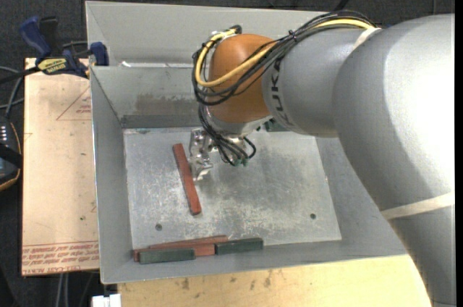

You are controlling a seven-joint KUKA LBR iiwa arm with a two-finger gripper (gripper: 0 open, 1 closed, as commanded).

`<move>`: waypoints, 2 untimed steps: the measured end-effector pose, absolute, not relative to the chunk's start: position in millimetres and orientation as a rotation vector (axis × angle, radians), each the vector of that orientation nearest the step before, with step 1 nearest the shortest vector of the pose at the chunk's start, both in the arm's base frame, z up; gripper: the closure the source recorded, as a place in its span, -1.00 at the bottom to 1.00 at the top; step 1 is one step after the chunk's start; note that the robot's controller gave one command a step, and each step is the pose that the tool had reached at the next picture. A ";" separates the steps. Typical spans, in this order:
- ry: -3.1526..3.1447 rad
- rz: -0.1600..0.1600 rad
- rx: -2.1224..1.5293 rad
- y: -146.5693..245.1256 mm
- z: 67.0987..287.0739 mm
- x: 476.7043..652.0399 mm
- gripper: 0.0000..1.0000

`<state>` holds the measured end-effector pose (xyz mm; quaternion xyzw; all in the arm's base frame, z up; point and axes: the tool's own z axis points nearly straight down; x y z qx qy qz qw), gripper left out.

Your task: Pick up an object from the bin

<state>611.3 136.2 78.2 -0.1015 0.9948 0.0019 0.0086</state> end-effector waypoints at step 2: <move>3.114 0.005 -0.319 136.2 75.4 609.1 -1.00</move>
Offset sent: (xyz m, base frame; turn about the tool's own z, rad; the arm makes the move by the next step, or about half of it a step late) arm 0.0000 0.0000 0.0000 0.0000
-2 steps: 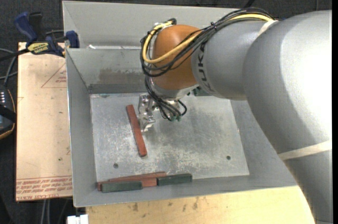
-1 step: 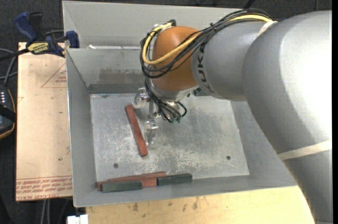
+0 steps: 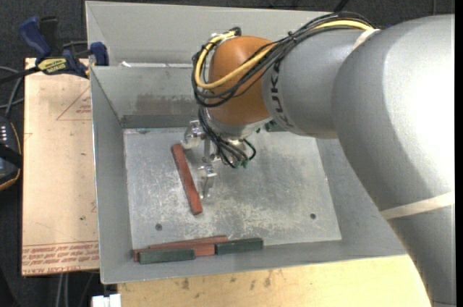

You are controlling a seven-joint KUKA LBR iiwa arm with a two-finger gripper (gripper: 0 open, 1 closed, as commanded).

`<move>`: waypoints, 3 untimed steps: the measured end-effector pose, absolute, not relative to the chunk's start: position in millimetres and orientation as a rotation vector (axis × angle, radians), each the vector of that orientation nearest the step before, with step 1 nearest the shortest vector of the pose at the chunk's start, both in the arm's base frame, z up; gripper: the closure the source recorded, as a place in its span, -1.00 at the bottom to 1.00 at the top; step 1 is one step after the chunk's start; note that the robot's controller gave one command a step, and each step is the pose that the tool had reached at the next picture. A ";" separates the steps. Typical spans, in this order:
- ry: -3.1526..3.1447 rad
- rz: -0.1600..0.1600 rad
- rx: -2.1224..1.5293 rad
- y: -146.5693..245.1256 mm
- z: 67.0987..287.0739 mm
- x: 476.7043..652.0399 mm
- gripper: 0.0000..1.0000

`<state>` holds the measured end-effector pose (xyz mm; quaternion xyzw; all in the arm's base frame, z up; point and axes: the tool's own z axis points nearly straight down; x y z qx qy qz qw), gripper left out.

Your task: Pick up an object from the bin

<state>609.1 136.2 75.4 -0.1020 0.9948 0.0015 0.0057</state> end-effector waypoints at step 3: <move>3.004 0.003 -0.875 169.9 75.3 625.9 -1.00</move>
Offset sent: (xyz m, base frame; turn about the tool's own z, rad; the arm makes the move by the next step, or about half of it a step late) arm 0.0130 0.0324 -0.0054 -0.3666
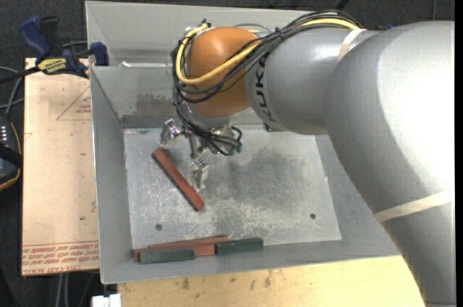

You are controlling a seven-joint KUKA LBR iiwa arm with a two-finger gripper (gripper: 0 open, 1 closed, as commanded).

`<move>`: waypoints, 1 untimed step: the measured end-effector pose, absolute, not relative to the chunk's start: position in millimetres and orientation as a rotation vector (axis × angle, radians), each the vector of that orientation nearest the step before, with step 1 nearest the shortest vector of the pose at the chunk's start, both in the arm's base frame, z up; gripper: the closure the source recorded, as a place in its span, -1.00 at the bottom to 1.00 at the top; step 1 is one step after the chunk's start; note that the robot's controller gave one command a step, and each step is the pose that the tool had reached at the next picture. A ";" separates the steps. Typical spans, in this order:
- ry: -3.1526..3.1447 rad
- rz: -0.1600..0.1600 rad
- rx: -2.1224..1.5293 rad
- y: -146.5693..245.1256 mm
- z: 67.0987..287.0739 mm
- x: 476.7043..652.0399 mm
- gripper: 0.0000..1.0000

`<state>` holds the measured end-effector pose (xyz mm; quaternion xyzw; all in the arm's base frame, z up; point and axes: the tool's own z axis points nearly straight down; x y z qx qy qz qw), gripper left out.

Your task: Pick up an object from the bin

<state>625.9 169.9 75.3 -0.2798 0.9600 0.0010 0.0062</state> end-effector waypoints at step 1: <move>3.004 0.003 -0.875 169.8 75.3 625.9 -1.00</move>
Offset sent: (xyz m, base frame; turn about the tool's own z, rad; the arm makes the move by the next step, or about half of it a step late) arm -0.0096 0.0746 0.1502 -0.1781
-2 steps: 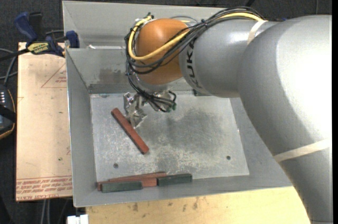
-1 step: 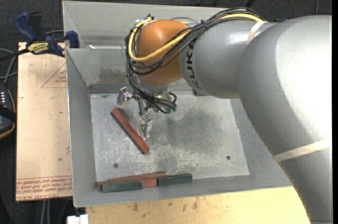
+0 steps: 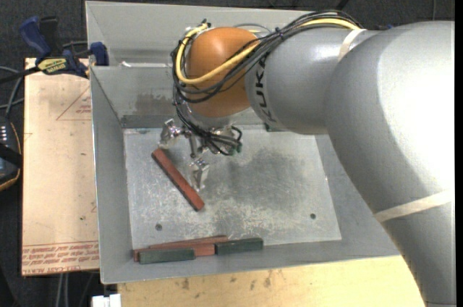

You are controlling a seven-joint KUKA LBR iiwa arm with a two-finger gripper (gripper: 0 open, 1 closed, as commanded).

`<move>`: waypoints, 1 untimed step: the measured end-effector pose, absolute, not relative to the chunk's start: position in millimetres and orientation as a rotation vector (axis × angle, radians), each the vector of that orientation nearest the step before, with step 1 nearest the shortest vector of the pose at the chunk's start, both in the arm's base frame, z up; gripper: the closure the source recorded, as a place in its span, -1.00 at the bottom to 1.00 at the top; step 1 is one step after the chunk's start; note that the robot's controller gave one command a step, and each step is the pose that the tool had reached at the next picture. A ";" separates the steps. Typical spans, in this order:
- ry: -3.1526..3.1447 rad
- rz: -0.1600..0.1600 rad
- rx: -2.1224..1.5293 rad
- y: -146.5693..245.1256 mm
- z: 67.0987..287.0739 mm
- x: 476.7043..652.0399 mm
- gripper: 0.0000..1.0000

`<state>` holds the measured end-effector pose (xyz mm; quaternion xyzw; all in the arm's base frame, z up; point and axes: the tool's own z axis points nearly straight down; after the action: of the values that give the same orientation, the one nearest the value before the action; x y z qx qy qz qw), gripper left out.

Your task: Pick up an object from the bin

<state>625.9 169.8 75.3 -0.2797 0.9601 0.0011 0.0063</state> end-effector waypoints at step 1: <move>2.995 0.001 -0.957 190.2 113.9 619.8 -1.00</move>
Offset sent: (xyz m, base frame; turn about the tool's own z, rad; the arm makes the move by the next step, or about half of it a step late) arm -0.0012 0.0525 -0.0053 -0.2658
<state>619.8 190.2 113.9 -0.3045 0.9525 0.0003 -0.0011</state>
